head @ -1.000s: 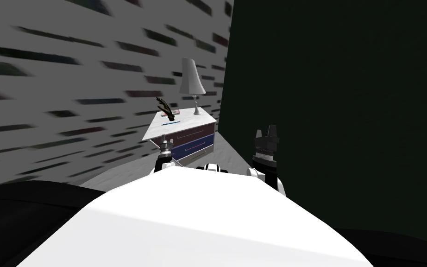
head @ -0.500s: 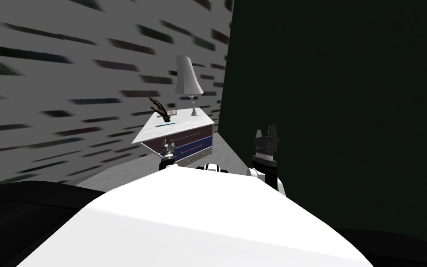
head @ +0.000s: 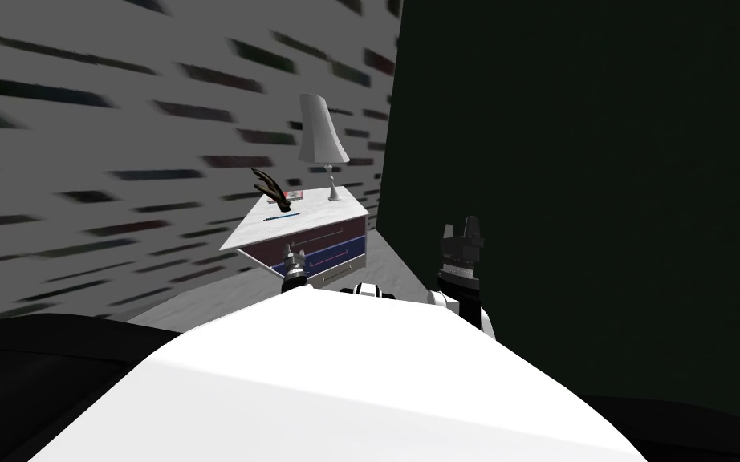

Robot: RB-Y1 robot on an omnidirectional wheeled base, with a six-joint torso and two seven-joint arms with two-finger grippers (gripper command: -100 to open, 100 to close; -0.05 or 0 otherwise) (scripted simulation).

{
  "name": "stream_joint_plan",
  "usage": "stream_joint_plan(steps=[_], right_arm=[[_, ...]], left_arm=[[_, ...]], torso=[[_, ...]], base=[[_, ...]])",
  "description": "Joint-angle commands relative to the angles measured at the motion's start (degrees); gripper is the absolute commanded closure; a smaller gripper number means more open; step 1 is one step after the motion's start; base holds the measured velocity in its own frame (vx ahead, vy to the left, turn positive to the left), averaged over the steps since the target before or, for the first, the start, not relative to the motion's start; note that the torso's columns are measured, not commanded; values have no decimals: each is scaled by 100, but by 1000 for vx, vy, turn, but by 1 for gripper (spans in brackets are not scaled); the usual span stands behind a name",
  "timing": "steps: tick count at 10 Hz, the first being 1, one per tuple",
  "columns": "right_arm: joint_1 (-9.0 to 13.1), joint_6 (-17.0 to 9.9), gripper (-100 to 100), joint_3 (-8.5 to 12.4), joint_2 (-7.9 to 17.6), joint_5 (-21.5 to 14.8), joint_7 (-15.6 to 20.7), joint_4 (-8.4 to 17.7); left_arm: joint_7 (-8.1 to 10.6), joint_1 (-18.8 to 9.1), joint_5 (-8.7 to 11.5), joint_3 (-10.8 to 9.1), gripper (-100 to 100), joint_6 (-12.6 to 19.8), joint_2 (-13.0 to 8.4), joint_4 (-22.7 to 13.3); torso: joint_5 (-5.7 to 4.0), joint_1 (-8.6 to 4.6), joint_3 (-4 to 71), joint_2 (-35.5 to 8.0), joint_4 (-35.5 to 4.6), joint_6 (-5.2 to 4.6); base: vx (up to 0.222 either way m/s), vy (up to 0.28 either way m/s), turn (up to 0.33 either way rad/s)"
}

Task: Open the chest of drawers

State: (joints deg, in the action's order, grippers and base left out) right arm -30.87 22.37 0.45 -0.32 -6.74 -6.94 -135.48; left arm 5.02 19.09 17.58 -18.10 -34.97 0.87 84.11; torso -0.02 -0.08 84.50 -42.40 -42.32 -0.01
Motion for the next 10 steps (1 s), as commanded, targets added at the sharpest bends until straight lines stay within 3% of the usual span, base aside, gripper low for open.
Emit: stream_joint_plan(steps=[1,2,5,6,7,8,9,10], right_arm=[[0,0,0,0,0,0,0,0],[0,0,0,0,0,0,0,0],[0,0,0,0,0,0,0,0],[0,0,0,0,0,0,0,0],[0,0,0,0,0,0,0,0],[0,0,0,0,0,0,0,0],[-1,0,0,0,0,0,0,0],[-1,0,0,1,0,0,0,0]], left_arm=[[429,-315,-399,-406,-100,-29,-282,-378],[583,-315,-490,-521,-100,-29,-282,-506],[1108,-734,-1008,-1050,-100,-89,-664,-1118],[1280,-734,-1139,-1185,-100,-89,-664,-1172],[1448,-943,-1332,-1369,-100,-119,-855,-1343],[1622,-943,-1463,-1518,-100,-119,-855,-1505],[1677,-943,-1463,-1518,-100,-119,-855,-1505],[1880,-1152,-1726,-1774,-100,-149,-1046,-1748]], torso=[[-2,-2,1,3,1,2],[-2,-6,3,6,1,0],[3,15,8,14,4,3],[3,11,7,11,3,1],[3,12,6,11,3,3],[1,6,8,13,3,0],[2,9,9,15,4,3],[4,19,9,14,4,3]], base=[[-33,-92,-95],[-18,-85,-39],[-21,-85,-69],[-19,-71,-42],[-17,-81,-74],[-6,-69,-45],[0,-33,-1],[-1,-57,-92]])
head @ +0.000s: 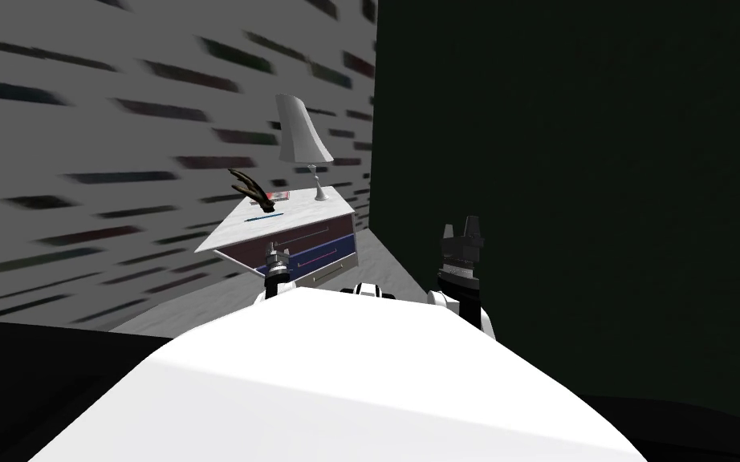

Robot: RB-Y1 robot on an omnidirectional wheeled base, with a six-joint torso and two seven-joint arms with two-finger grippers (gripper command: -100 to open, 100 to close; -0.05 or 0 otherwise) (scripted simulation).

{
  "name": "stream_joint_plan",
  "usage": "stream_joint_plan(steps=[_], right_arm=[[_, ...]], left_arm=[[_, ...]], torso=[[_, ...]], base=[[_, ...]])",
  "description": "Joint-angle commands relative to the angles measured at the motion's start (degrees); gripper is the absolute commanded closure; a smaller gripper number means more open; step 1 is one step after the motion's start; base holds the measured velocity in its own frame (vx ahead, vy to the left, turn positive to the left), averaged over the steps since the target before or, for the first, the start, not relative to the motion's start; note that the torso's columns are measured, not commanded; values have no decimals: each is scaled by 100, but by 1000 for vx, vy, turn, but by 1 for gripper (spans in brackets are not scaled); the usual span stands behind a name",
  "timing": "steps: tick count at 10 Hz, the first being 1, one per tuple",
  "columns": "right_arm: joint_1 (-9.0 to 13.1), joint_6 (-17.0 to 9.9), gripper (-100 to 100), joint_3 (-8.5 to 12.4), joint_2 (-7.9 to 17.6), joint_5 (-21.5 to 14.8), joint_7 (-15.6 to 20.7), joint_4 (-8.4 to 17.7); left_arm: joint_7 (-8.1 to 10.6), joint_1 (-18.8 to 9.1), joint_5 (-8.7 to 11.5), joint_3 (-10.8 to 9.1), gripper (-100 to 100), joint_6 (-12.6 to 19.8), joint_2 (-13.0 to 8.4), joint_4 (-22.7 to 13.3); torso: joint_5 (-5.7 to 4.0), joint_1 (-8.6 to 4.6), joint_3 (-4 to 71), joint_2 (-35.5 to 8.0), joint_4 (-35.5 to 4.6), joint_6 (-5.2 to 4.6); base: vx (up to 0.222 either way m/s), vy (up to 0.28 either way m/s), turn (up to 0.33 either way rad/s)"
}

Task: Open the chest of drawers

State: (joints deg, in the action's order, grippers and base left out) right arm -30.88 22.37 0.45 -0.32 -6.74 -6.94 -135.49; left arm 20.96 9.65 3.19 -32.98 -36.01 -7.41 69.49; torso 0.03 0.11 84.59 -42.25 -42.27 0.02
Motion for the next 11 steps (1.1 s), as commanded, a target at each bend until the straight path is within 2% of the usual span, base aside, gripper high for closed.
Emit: stream_joint_plan(steps=[1,2,3,4,5,6,7,8,9,10,11], right_arm=[[0,0,0,0,0,0,0,0],[0,0,0,0,0,0,0,0],[1,0,0,-1,-1,0,0,0],[0,0,0,-1,-1,0,0,0],[0,0,0,0,0,0,0,0],[1,0,0,0,0,0,0,0],[0,0,0,0,0,0,0,0],[0,0,0,-1,0,0,0,0],[0,0,0,0,0,0,0,0],[0,0,0,0,0,0,0,0],[0,0,0,0,0,0,0,0]], left_arm=[[428,-208,-348,-362,-100,-46,-218,-378],[593,-418,-571,-570,-100,-76,-409,-541],[765,-418,-672,-694,-100,-76,-409,-691],[805,-418,-672,-694,-100,-76,-409,-711],[1037,-627,-936,-952,-100,-106,-600,-938],[1166,-627,-996,-1027,-100,-106,-600,-1044],[1340,-836,-1220,-1237,-100,-136,-790,-1175],[1514,-836,-1321,-1359,-100,-136,-790,-1347],[1683,-1046,-1522,-1556,-100,-166,-981,-1551],[1844,-1046,-1645,-1691,-100,-166,-981,-1650],[1888,-1046,-1645,-1691,-100,-166,-981,-1710]], torso=[[-2,-11,-1,-1,-1,-4],[-4,-13,-4,-7,-2,0],[-6,-22,-5,-9,-3,-4],[-5,-18,-3,-3,-1,0],[0,0,0,-1,0,0],[-1,-8,-1,-2,-1,-4],[-3,-11,-1,-1,-1,-1],[-5,-17,-2,-3,-2,-3],[-3,-13,-3,-4,-1,0],[-7,-17,-3,-7,-4,-6],[-10,-19,-2,-4,-4,-3]], base=[[-16,-59,-48],[-26,-87,-85],[-12,-87,-44],[-5,-42,15],[-13,-61,-84],[-8,-65,-53],[-12,-80,-89],[-12,-71,-44],[-23,-83,-65],[-12,-78,-51],[-1,-38,1]])
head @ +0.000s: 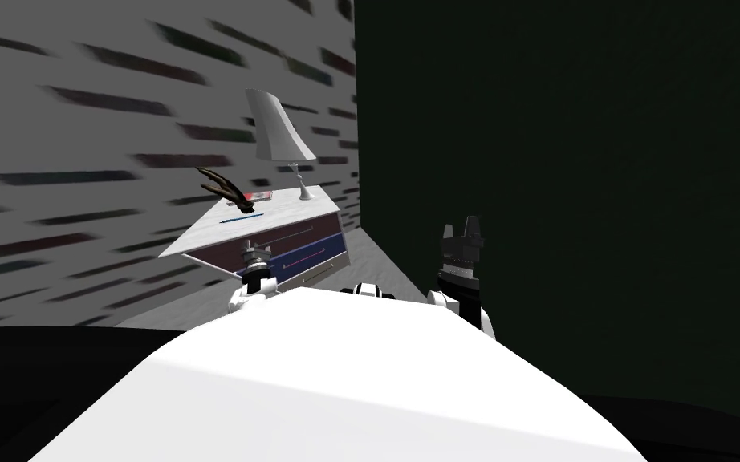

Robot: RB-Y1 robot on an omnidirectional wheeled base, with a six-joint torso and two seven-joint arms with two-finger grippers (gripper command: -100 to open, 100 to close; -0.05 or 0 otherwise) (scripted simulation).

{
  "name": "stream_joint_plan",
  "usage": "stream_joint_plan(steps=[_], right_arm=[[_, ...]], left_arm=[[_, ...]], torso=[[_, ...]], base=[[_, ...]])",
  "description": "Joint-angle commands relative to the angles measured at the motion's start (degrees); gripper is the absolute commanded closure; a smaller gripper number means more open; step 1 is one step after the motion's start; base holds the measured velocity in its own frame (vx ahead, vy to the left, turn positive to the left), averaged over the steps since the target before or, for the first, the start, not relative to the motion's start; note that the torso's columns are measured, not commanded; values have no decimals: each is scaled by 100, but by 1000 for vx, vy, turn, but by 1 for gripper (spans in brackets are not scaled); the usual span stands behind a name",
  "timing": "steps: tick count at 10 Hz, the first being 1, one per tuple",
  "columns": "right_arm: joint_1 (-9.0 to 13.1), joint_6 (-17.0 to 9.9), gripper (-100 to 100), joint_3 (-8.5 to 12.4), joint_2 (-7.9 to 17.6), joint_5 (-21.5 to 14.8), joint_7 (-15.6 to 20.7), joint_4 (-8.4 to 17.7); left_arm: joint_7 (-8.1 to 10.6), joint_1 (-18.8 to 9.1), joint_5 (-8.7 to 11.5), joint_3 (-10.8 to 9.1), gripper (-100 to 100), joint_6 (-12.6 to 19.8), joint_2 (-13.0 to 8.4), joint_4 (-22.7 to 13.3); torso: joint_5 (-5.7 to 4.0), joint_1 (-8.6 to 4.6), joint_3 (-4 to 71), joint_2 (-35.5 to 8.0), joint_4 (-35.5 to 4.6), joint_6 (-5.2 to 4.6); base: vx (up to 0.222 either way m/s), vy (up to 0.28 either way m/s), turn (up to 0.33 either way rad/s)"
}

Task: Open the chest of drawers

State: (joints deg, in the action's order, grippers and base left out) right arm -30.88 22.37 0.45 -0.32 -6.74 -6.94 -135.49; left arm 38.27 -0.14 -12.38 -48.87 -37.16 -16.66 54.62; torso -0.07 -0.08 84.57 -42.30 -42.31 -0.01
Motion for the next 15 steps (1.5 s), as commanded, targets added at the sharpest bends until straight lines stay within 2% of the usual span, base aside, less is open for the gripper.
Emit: stream_joint_plan(steps=[1,2,3,4,5,6,7,8,9,10,11,12,13,14,15], right_arm=[[0,0,0,0,0,0,0,0],[0,0,0,1,1,0,0,0],[-1,0,0,2,2,0,0,0],[0,0,0,1,1,0,0,0],[-1,0,0,2,2,0,0,0],[-1,0,0,2,1,0,0,0],[-1,0,0,2,1,0,0,0],[0,0,0,1,1,0,0,0],[0,0,0,1,1,0,0,0],[-1,0,0,1,1,0,0,0],[0,0,0,1,1,0,0,0],[-1,0,0,2,2,0,0,0],[0,0,0,1,1,0,0,0],[0,0,0,1,1,0,0,0],[0,0,0,1,1,0,0,0]], left_arm=[[114,-50,-63,-71,-100,-18,-54,-145],[-153,143,218,210,100,-21,134,110],[-205,143,236,230,100,-21,134,110],[-416,352,478,466,100,9,325,288],[-563,352,560,562,100,9,325,412],[-727,561,771,774,100,39,516,648],[-890,561,885,894,100,39,516,777],[-926,561,885,894,100,39,516,777],[-1160,771,1146,1159,100,69,707,1037],[-1287,771,1209,1226,100,69,707,1110],[-1451,980,1430,1449,100,99,898,1384],[-1626,980,1533,1559,100,99,898,1443],[-1794,1189,1734,1760,100,129,1089,1691],[-1955,1189,1858,1891,100,129,1089,1777],[-2009,1189,1858,1891,100,129,1089,1777]], torso=[[7,15,2,3,3,2],[11,22,2,4,3,1],[15,39,2,5,4,4],[27,54,5,15,9,1],[42,68,8,23,20,16],[39,59,7,20,18,9],[48,67,6,22,24,15],[44,60,5,19,21,12],[39,50,5,20,20,8],[47,62,7,24,25,15],[44,60,8,22,23,10],[48,63,5,20,25,13],[53,60,3,20,28,10],[63,65,2,21,34,15],[58,64,4,23,31,10]], base=[[-1,-12,3],[8,62,90],[14,92,57],[30,99,61],[15,76,49],[14,88,67],[7,71,47],[-5,27,12],[17,69,73],[17,68,49],[24,101,93],[17,78,39],[14,81,62],[3,61,68],[0,29,5]])
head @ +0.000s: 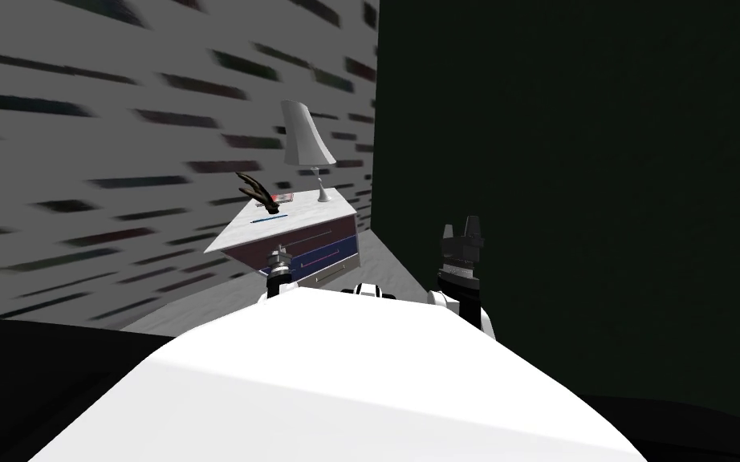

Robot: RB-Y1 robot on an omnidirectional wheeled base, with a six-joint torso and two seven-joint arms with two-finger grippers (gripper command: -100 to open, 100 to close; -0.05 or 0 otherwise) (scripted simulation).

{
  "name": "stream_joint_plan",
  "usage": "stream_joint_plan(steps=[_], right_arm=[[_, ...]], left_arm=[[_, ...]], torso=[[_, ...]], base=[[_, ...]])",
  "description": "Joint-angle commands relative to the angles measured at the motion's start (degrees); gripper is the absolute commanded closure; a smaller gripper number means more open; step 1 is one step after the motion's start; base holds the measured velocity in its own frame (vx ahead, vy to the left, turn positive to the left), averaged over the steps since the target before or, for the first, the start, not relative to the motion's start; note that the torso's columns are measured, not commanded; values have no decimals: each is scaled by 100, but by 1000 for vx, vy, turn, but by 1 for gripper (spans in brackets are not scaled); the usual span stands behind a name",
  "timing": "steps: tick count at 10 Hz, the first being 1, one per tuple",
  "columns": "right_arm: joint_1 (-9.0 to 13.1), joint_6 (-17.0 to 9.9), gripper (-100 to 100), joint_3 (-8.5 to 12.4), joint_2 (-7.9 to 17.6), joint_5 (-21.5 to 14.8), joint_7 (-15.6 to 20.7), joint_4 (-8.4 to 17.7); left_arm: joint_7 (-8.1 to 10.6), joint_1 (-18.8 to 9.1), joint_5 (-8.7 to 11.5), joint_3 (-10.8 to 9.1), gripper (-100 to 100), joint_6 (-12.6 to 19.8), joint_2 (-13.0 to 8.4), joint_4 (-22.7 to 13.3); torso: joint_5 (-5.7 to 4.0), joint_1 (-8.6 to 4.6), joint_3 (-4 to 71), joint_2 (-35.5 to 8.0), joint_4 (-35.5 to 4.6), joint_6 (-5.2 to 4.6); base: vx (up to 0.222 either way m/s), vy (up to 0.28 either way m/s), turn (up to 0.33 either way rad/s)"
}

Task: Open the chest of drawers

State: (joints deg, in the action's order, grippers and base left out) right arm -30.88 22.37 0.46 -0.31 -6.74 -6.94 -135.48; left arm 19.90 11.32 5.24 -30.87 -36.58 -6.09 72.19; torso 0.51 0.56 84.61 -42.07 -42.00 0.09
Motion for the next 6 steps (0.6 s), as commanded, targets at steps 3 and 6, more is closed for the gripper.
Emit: stream_joint_plan(steps=[3,6], right_arm=[[0,0,0,0,0,0,0,0],[0,0,0,0,0,0,0,0]], left_arm=[[-677,462,642,640,100,131,414,594],[-1113,671,1008,1004,100,161,604,974]], torso=[[-1,4,5,8,3,1],[-1,-11,5,9,6,-8]], base=[[17,69,73],[20,61,36]])
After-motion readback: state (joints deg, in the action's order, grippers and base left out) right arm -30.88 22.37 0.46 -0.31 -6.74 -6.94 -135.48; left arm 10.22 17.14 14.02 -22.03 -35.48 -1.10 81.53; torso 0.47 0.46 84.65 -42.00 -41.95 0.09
